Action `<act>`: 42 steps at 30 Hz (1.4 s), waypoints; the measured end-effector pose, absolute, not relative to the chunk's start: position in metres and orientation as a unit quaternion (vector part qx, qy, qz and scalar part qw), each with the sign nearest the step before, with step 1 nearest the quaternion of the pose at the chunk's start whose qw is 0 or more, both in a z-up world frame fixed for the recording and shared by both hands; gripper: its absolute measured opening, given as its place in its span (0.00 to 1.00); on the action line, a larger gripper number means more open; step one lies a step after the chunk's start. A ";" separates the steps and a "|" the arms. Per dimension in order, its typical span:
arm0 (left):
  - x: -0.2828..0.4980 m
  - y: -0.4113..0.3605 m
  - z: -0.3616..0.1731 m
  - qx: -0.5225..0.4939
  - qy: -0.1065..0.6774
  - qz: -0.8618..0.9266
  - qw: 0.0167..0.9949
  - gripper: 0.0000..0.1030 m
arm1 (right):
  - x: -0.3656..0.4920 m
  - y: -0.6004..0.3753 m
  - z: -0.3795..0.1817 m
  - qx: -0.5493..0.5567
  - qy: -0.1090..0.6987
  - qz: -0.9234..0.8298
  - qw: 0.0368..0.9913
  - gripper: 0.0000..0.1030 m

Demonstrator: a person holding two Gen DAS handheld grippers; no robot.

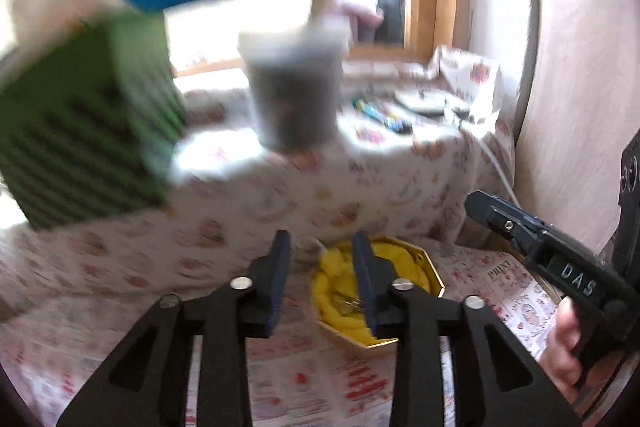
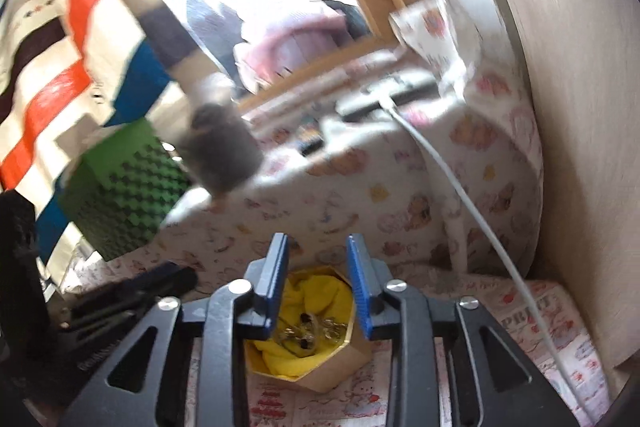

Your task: Organize jewelry

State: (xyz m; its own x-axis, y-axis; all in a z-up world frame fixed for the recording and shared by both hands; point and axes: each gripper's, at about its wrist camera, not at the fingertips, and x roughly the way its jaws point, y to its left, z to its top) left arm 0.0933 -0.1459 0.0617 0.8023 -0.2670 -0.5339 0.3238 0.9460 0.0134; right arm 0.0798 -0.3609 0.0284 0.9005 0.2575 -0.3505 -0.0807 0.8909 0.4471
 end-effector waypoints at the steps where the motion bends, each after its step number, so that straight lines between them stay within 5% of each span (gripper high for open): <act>1: 0.082 -0.138 0.069 0.054 0.254 -0.148 0.954 0.42 | 0.074 -0.360 0.034 0.212 0.196 0.088 0.954 0.37; 9: 0.025 -0.085 0.110 0.022 0.157 -0.114 0.981 0.81 | 0.033 -0.325 0.067 0.127 0.145 0.100 0.976 0.60; 15: -0.014 -0.069 0.108 0.041 0.091 -0.074 0.992 1.00 | 0.005 -0.301 0.075 0.093 0.100 0.098 0.986 1.00; 25: -0.023 -0.026 0.087 -0.004 0.068 -0.034 0.997 1.00 | 0.000 -0.280 0.059 0.056 0.087 0.099 0.990 1.00; 42: 0.020 -0.007 0.011 -0.010 0.146 -0.017 0.989 1.00 | 0.021 -0.250 -0.004 -0.004 0.134 0.074 0.988 1.00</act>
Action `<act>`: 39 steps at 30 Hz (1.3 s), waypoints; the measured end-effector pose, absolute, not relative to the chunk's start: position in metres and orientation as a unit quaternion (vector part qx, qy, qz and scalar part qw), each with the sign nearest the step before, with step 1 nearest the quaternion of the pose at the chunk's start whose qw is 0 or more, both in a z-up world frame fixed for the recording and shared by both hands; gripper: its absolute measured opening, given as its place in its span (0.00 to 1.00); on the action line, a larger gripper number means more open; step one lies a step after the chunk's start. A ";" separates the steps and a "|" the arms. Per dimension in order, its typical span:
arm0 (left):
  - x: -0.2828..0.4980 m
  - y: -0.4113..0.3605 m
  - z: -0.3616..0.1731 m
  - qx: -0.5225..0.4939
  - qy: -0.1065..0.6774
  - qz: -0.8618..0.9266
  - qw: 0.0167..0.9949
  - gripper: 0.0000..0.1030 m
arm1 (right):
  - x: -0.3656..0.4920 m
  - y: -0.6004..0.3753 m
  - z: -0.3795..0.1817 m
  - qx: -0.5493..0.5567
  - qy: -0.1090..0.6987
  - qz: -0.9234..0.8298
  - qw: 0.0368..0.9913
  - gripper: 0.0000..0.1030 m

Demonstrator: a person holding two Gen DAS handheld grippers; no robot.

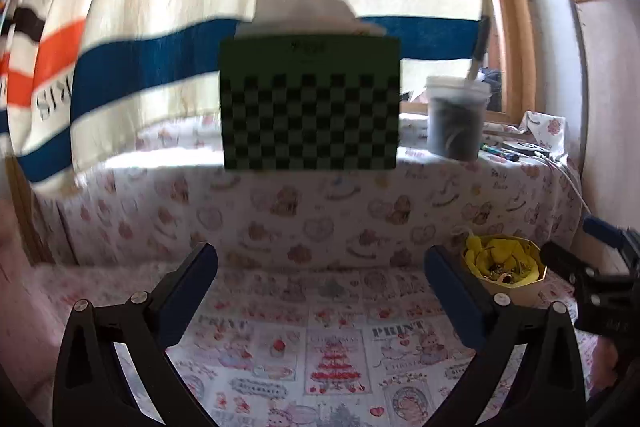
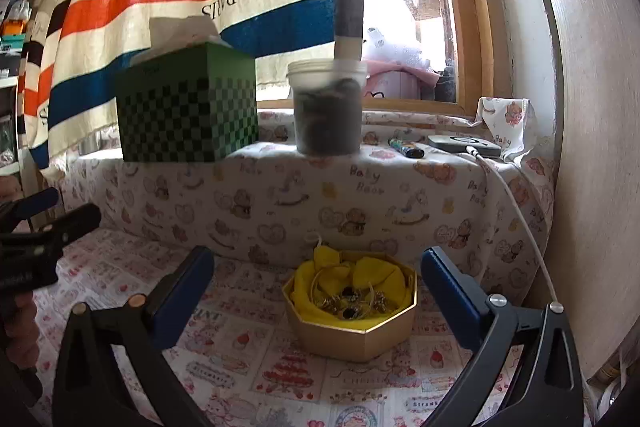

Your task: Organize jewelry

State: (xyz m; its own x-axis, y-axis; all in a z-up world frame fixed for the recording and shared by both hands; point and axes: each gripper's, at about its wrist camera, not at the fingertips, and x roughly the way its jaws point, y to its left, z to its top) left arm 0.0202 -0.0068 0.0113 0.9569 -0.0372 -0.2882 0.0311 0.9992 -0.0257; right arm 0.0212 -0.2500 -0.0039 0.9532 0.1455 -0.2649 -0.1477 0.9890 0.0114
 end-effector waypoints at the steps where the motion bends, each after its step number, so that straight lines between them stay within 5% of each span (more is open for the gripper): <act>1: 0.023 -0.005 0.009 -0.012 0.149 -0.013 0.989 1.00 | 0.020 -0.249 -0.005 -0.007 0.133 0.071 0.988 1.00; 39: 0.025 -0.007 -0.001 -0.001 0.144 -0.017 0.989 1.00 | 0.023 -0.255 -0.004 0.008 0.143 0.045 0.989 1.00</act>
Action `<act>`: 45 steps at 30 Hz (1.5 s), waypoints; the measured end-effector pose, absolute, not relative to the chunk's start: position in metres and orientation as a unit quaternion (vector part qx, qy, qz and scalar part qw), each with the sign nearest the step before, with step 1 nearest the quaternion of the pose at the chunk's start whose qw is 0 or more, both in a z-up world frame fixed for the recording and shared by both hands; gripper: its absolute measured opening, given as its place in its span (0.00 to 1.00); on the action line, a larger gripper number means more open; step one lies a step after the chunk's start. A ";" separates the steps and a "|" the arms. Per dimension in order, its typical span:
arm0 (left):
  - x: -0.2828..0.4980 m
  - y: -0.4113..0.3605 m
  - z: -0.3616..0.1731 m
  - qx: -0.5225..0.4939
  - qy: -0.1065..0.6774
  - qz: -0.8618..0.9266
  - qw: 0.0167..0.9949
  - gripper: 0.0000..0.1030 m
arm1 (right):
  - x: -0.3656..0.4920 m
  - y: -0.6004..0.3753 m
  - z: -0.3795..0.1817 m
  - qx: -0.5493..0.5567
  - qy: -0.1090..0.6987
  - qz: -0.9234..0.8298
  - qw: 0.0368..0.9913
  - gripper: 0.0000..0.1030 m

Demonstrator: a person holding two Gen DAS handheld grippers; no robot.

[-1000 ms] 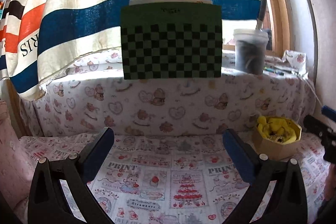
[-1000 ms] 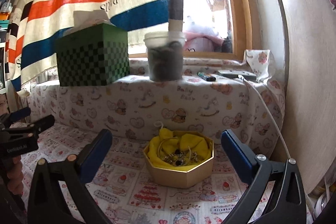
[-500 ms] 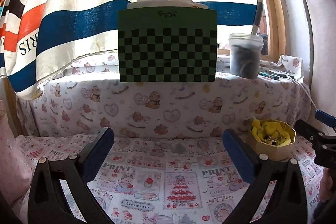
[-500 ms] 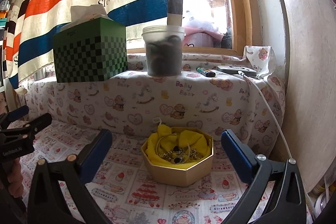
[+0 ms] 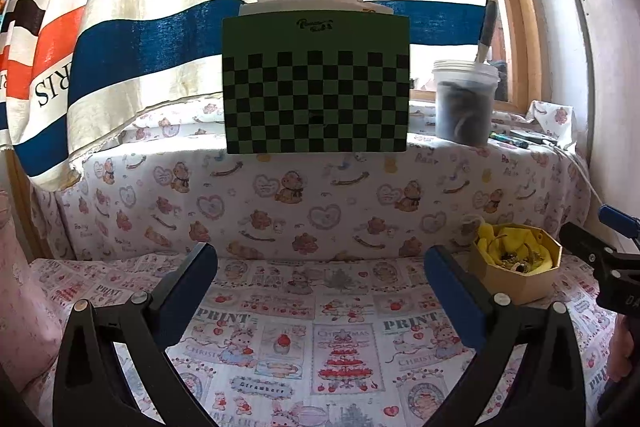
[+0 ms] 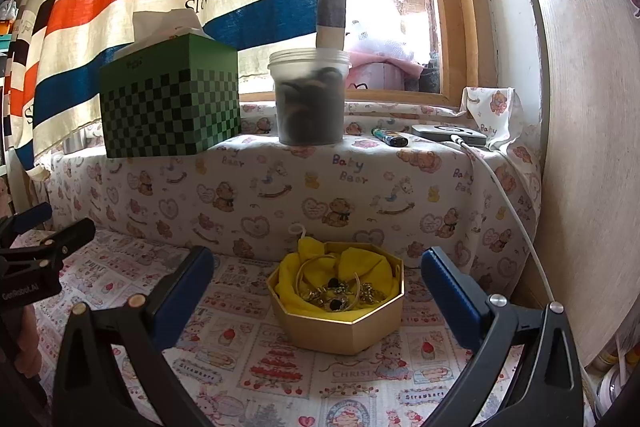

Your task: Organize jewelry

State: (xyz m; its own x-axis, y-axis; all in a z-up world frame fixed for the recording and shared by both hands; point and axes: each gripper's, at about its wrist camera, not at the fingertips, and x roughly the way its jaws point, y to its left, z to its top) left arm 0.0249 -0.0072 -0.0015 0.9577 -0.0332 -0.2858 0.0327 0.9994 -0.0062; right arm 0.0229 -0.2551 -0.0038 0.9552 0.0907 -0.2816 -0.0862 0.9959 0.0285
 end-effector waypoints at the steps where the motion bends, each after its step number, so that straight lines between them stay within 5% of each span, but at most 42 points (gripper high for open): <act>1: 0.025 -0.007 -0.001 0.000 0.144 -0.019 0.989 1.00 | 0.023 -0.255 -0.004 0.008 0.143 0.045 0.989 1.00; 45: 0.025 -0.008 -0.002 0.004 0.150 -0.008 0.989 1.00 | 0.023 -0.257 -0.004 0.006 0.143 0.046 0.989 1.00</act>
